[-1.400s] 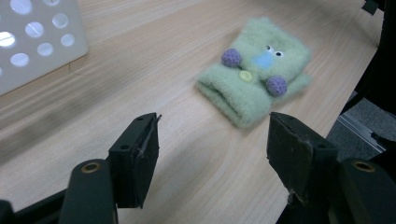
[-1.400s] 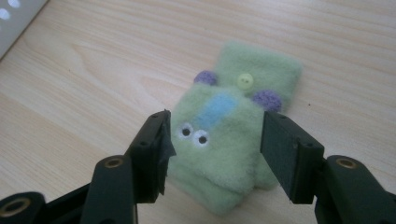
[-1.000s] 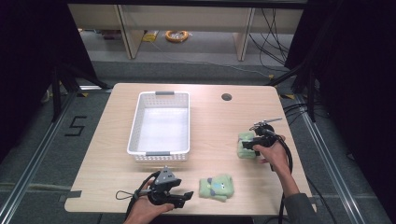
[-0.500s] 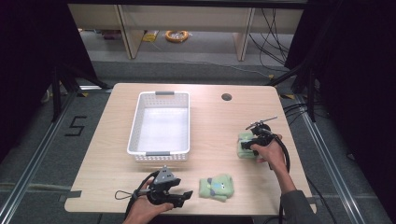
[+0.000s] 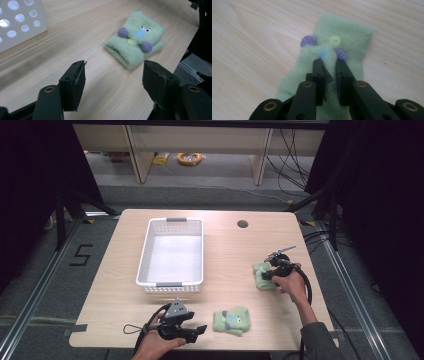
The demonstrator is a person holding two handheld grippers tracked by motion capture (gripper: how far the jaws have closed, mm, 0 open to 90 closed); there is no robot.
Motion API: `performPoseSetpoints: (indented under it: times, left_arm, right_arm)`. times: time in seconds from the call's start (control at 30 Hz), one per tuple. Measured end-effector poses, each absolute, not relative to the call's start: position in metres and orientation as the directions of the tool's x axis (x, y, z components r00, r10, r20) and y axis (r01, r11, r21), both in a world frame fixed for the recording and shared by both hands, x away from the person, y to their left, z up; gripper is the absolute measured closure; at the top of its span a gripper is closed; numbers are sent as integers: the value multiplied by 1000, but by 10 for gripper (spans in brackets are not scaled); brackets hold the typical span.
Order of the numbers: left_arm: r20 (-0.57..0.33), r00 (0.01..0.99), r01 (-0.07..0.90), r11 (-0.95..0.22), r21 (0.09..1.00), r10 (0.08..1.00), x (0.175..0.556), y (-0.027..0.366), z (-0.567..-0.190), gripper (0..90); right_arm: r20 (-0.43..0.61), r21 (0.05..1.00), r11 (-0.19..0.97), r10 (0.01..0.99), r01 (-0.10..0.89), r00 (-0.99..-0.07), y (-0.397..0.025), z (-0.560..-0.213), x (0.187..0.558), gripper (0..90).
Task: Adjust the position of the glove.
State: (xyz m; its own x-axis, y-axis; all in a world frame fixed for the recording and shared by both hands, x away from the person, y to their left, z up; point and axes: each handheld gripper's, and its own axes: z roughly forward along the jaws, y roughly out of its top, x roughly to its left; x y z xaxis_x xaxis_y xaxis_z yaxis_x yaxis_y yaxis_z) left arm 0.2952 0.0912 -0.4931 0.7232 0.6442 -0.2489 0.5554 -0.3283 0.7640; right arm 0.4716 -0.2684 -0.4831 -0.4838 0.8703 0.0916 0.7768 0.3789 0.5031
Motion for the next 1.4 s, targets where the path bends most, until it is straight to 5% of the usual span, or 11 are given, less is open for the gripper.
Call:
performPoseSetpoints:
  times: [0.67, 1.4]
  left_arm:
    - [-248, 714, 557, -316, 768, 655, 297, 93, -492, 353]
    - [-236, 730, 532, -316, 786, 641, 309, 90, -483, 379]
  right_arm:
    - [62, 598, 495, 756, 631, -652, -262, -433, 438, 828]
    - [132, 620, 607, 544, 497, -829, -214, -433, 364, 822]
